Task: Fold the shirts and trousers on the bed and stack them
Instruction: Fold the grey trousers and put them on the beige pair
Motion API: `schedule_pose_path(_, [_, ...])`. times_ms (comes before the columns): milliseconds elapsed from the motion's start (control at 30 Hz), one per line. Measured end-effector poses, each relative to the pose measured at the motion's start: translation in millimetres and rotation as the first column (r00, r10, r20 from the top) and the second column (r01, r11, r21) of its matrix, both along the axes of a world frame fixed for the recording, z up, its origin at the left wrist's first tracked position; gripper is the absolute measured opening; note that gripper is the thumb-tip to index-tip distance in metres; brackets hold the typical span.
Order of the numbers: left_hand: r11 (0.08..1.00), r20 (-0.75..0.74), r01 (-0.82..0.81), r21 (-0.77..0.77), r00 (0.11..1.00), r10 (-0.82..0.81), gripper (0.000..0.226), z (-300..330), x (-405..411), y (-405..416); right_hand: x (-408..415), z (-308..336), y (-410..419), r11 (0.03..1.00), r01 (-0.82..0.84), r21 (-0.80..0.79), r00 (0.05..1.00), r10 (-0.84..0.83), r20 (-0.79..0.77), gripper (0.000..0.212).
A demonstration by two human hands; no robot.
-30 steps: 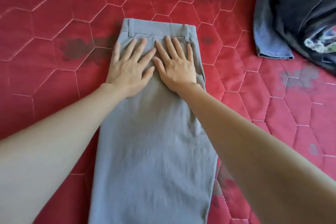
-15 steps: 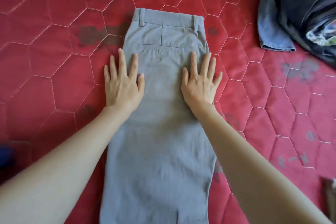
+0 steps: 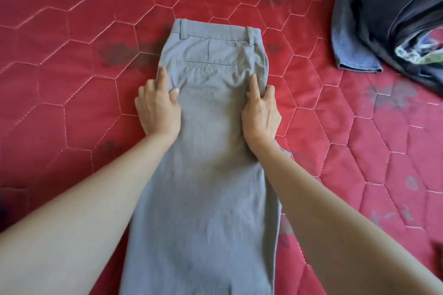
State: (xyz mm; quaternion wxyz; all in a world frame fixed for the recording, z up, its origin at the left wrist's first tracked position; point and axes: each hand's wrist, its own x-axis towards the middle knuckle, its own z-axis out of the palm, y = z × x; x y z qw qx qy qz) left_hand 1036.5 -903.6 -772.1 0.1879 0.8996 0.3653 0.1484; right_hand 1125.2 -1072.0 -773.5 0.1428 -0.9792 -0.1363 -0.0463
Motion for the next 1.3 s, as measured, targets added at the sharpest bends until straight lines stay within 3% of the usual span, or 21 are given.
schedule_pose_path(400, [0.989,0.041,0.043,0.143,0.998,-0.050,0.051,-9,104,47,112,-6,42,0.998,-0.058,0.031,0.994,0.054,0.099,0.048])
schedule_pose_path(933, [0.993,0.037,0.017,0.121,0.999,-0.021,0.048,-17,279,129,293,-11,129,0.997,-0.073,0.035,0.992,0.069,0.109,0.039])
schedule_pose_path(1300, [0.988,-0.009,0.021,0.153,1.000,-0.020,0.048,-21,341,157,347,-14,154,0.999,-0.043,0.028,0.994,0.040,0.104,0.041])
